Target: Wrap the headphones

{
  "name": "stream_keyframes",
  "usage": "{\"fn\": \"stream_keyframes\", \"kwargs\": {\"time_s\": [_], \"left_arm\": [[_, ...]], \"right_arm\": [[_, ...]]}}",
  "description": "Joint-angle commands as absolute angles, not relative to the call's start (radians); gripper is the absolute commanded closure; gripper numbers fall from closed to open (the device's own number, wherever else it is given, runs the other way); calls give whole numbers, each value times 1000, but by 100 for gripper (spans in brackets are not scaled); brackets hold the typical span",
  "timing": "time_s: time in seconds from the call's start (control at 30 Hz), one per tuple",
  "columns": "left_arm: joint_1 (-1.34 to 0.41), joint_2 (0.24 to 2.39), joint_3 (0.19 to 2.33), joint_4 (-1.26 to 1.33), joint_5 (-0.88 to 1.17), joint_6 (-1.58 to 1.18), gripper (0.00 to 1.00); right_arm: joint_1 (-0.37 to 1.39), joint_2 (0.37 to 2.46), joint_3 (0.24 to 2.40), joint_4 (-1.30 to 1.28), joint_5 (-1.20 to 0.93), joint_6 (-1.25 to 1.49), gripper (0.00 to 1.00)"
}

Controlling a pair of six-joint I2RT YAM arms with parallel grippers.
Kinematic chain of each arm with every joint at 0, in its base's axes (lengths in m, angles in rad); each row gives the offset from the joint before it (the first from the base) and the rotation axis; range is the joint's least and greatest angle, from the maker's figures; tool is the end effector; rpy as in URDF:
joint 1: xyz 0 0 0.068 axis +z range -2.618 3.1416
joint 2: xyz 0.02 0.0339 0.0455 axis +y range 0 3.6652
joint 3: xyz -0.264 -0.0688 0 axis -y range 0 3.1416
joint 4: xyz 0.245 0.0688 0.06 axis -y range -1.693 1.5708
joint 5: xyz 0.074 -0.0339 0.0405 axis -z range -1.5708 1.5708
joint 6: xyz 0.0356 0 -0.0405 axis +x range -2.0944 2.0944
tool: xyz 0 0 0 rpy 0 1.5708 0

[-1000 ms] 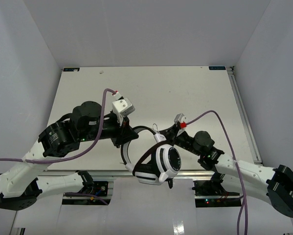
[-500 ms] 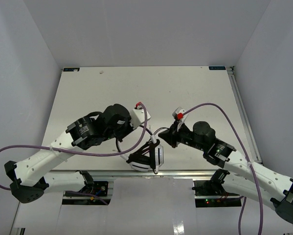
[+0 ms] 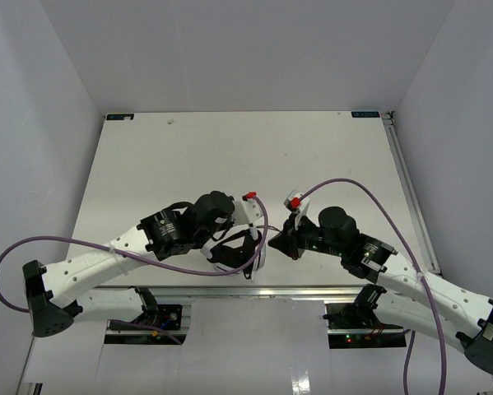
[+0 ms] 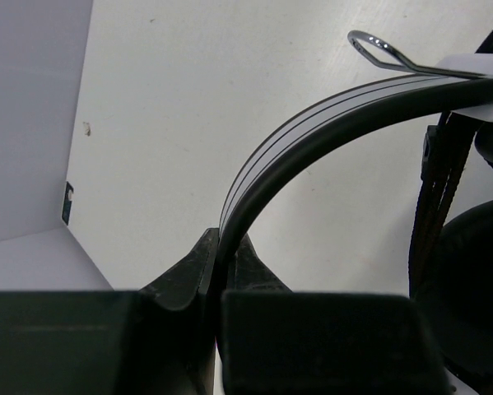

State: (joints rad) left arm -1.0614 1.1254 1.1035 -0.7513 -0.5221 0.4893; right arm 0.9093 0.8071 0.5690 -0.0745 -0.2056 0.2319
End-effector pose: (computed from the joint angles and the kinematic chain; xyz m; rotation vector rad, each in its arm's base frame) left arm 0.1265 -0.1900 0.3331 1.3782 1.7639 0.3056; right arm 0.1130 0.1569 0.2712 -0.8024 1.8279 0.9553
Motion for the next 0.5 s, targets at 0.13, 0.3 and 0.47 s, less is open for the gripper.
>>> {"fn": "stream_keyframes", "kwargs": {"time_s": [0.13,0.3,0.47], "left_arm": [[-1060,1177,1106,-615,-756,446,100],[-1060,1213,1095,-594,-844,411,100],[-1060,1245,1086,-584,-897,407,100]], "right_arm": [[940,844,669,-12,-319,273,92],[942,883,675,48,-358,311,92],[942,955,728,72,-407,331,92]]}}
